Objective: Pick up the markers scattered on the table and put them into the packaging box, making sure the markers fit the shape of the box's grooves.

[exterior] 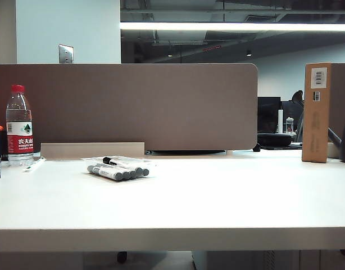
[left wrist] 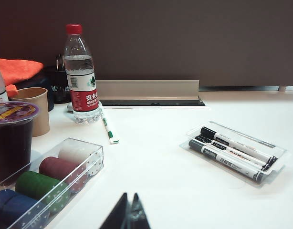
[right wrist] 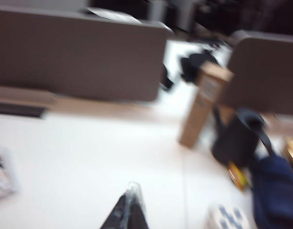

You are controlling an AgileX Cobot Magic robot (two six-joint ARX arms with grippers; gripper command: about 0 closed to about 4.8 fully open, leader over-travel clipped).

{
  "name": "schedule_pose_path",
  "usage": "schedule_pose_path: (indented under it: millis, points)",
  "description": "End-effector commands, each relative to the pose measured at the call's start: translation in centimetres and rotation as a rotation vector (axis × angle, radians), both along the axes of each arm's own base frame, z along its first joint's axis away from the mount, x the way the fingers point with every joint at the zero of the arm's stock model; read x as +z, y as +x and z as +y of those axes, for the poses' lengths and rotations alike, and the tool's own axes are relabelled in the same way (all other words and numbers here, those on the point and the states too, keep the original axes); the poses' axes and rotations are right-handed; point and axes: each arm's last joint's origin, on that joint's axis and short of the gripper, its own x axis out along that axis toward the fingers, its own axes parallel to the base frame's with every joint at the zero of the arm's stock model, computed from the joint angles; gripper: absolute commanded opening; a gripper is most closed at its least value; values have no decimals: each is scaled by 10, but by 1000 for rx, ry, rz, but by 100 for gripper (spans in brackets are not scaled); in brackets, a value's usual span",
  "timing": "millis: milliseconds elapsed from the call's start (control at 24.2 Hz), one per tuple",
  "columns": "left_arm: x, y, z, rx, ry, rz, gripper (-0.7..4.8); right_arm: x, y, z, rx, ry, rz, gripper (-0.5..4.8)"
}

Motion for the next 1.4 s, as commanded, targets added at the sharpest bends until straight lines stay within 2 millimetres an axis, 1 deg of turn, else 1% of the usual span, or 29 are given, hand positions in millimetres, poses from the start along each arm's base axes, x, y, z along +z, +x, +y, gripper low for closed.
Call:
schedule_pose_path:
  millis: [41,165,455,578,620,661,702,744,785,826,992,1157,1281,1405]
  points:
    - [3,0,0,-3,1,-17,1,-27,-4,-8,-75,4,9,-5]
    - [3,0,0,-3,1,-17,1,-58,-6,-13,-120,7,-21,-5]
    - [3,0,0,-3,1,-17,1,-142,-6,-14,-130,25,-216,-5]
    - [3,0,0,-3,2,-17,1,-194,-11,-12,-43,37,-296,-5]
    - [3,0,0,-3,1,-17,1,-205,-11,-11,-28,39,-301,-5]
    - [3,0,0,-3,1,-17,1,-212,-10,-11,-21,39,-304,-5]
    - [3,0,0,-3,1,-17,1,-234,-6,-11,-3,40,-307,-5]
    - [3,0,0,-3,1,-17,1,-250,-3,-12,18,39,-308,-5]
    - [3,0,0,-3,1,-17,1,-258,-2,-13,26,39,-310,-5]
    - [3,0,0,-4,2,-17,1,-275,1,-14,43,38,-316,-5]
    - [3,0,0,-3,1,-17,1,-302,4,-15,43,49,-335,-5]
    - [3,0,0,-4,2,-17,1,-322,2,-15,43,49,-342,-5]
    - [3,0,0,-3,1,-17,1,-333,0,-15,43,48,-352,-5]
    - [3,0,0,-3,1,-17,1,-340,-1,-15,43,55,-354,-5]
